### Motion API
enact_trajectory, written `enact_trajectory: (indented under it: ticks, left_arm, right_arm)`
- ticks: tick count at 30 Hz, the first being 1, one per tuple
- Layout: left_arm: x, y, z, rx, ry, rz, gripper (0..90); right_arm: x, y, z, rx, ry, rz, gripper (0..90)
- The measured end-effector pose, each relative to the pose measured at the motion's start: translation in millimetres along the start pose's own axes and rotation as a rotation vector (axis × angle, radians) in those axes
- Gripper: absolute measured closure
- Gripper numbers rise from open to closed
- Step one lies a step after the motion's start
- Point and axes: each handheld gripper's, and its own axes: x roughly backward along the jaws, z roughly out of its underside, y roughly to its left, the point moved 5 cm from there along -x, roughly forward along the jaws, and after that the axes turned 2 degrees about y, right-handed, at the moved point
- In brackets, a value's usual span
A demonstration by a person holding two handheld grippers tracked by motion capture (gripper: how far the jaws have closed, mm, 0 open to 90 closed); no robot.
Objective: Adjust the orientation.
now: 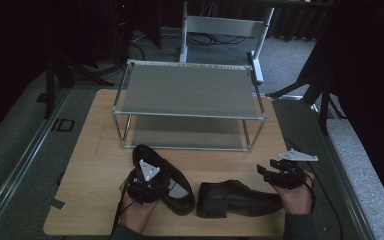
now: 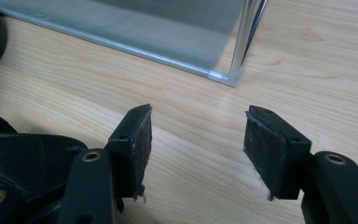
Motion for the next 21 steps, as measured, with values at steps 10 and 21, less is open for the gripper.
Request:
enact_trajectory:
  ticks: [10, 21]
  left_arm:
    - [-2.2, 1.6, -2.6, 0.012, 0.003, -0.016, 32.3]
    - [17.5, 12.5, 11.4, -0.03, 0.02, 0.086, 47.4]
  right_arm:
    - [-2.6, 2.2, 0.2, 0.006, 0.008, -0.005, 41.5]
    - [-0.4, -0.1, 0.9, 0.003, 0.005, -0.009, 41.8]
